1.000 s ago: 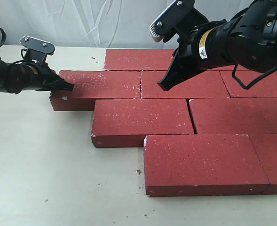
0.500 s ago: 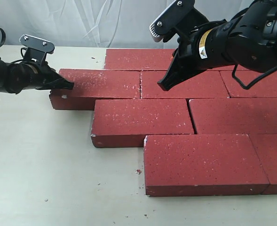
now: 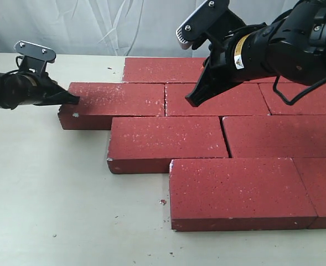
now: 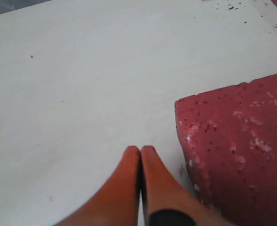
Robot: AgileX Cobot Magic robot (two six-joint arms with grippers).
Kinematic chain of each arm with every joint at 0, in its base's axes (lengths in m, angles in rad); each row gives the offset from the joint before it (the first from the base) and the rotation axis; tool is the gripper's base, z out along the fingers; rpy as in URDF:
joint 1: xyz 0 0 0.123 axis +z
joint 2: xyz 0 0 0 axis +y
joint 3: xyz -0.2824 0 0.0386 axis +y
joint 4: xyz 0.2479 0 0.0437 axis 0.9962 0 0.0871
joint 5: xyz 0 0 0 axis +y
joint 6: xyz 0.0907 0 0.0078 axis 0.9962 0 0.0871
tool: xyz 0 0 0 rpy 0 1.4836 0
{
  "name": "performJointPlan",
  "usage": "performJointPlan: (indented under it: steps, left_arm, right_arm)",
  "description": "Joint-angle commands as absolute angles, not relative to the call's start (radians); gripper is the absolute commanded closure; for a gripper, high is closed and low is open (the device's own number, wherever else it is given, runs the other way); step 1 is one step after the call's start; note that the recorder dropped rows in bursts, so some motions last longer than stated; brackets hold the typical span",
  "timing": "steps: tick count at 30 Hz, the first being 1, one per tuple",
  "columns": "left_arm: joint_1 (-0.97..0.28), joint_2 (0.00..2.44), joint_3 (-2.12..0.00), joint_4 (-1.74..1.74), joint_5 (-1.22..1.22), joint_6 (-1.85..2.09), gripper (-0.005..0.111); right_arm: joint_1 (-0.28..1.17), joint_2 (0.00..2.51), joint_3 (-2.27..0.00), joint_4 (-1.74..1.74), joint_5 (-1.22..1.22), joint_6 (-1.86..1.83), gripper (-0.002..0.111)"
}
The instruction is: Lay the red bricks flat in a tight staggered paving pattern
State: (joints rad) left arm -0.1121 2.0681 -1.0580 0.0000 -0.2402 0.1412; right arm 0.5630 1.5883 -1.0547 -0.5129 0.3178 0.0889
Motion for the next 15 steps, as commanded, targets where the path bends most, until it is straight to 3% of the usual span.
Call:
performJointPlan:
  steps: [1,15]
  left_arm:
    - [-0.101,2.064,-1.061,-0.014,-0.229,0.140,0.107]
    - [-0.110,1.808,-1.061,-0.028,0.114,0.137,0.107]
  right_arm:
    - [0.558,1.582,-1.049,-0.507,0.312,0.090,0.109]
    - [0.562,1.582,-1.049,-0.259,0.279,0.105,0.109]
